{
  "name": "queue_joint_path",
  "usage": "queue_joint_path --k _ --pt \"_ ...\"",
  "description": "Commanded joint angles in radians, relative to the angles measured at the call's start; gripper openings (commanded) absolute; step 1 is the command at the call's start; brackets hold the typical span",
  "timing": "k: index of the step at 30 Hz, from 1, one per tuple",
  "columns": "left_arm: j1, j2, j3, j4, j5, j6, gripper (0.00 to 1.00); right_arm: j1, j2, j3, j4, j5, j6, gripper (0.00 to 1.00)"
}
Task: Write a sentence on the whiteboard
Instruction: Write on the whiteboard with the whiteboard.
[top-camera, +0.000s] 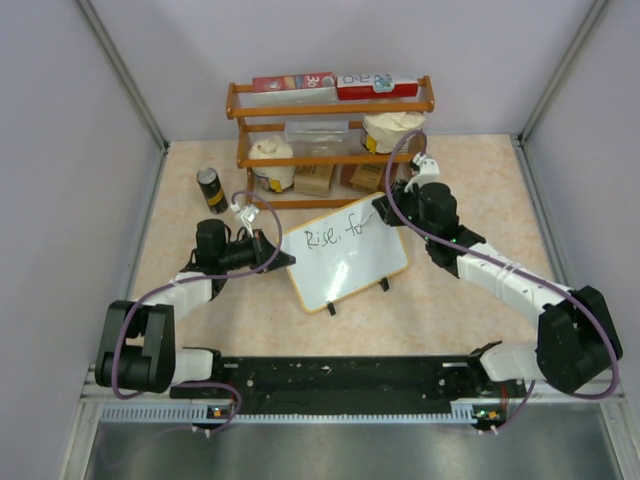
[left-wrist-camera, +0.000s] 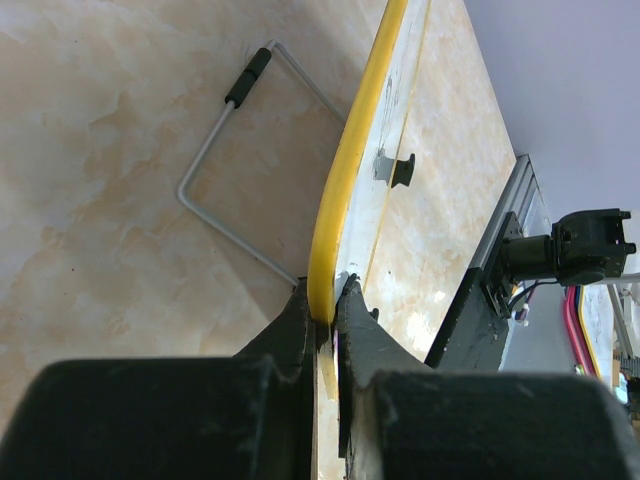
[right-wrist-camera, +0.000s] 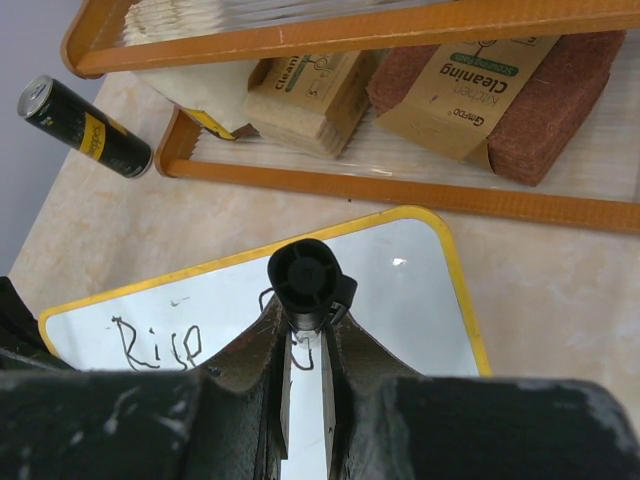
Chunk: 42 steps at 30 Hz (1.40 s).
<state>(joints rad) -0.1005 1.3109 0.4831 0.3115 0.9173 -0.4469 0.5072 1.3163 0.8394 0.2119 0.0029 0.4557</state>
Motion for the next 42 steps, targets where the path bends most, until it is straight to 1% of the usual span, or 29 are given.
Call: queue_joint_path --k 1,13,20,28,35,42 --pt "0.002 0.005 -0.031 -0.043 -0.198 0.136 0.00 -0.010 0.009 0.020 0.009 0.002 -0.011 0.00" --pt "0.002 0.005 -0.031 -0.043 -0.198 0.137 0.00 -0.010 -0.022 -0.040 -0.008 0.025 -0.026 0.00" --pt "0.002 0.004 -0.031 -0.041 -0.198 0.137 0.00 -0.013 -0.045 -0.033 -0.009 0.045 -0.026 0.00" --pt "0.002 0.005 -0.031 -0.041 -0.196 0.137 0.00 -0.029 -0.117 -0.025 0.018 0.028 -0.005 0.00" --pt "0.002 0.005 -0.031 -0.041 -0.196 0.137 0.00 -0.036 -0.071 0.020 0.004 0.031 -0.009 0.00" --pt "0.002 0.005 -0.031 -0.041 -0.196 0.137 0.00 -0.036 -0.035 0.030 0.017 0.032 0.000 0.00"
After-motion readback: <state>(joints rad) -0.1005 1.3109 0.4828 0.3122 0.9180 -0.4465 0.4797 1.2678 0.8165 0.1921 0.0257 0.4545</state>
